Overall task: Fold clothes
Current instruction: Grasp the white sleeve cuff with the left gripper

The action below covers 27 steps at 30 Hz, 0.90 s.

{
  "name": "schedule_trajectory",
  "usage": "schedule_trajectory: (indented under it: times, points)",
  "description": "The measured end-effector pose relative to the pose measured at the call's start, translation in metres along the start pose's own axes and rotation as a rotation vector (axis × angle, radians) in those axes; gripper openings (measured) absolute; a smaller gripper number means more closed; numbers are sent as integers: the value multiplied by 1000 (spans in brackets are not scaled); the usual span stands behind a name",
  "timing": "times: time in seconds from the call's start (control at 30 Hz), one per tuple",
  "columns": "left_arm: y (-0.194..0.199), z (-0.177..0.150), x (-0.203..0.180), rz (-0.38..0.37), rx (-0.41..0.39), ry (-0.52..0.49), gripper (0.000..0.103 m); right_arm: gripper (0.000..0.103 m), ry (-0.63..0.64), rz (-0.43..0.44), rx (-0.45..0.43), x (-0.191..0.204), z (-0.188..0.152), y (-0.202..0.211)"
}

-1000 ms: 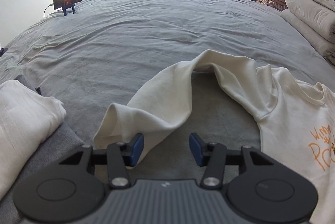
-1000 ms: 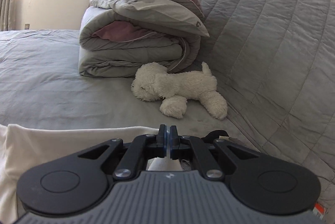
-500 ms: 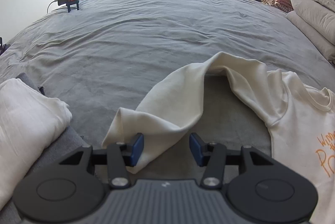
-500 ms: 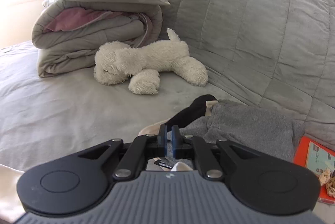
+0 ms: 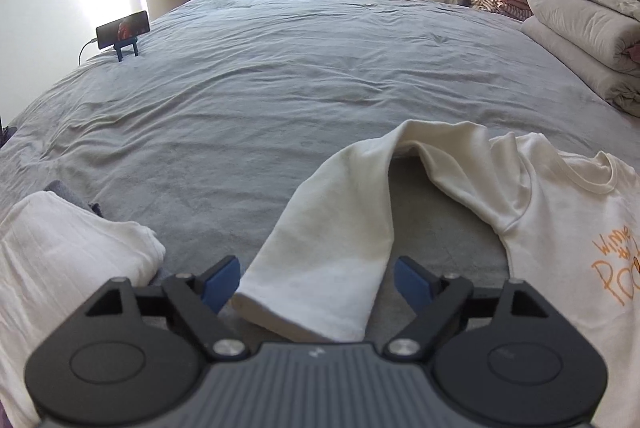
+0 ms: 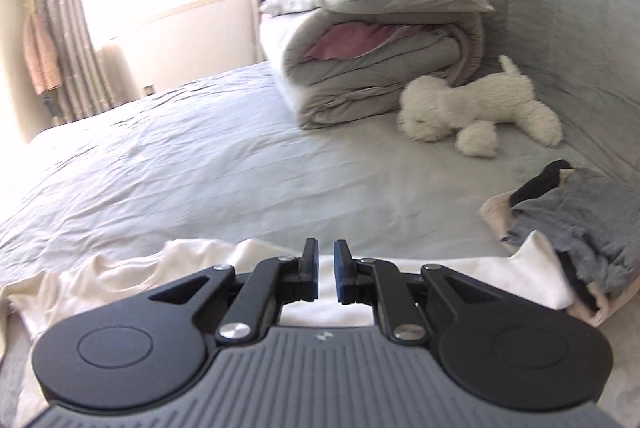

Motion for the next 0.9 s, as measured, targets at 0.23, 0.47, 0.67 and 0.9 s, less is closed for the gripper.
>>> schedule_trajectory:
  times: [0.23,0.47,0.67,0.9]
  points:
    - [6,-19,-7,45,-76,-362,87,13,98,151,136,77,-58,-22]
    - [16,-40,-28,-73,-87,-542,92,13,162,160,164,88,-74,-31]
    - [5,-41,-30,-46,-84,-556,88,13,159,153,167,86,-79,-31]
    - [9,-20,-17,-36,-100,-433,5,13,191,148,162,90,-80,-29]
Point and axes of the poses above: each gripper's, at about its wrist camera, not at the fingertips, and y roughly against the way its jaws point, x to its left, z to its top, the point moved 9 cm from there along -y, roughly the way its jaws point, and after that the axes turned 8 degrees about y, right-handed, at the moved point
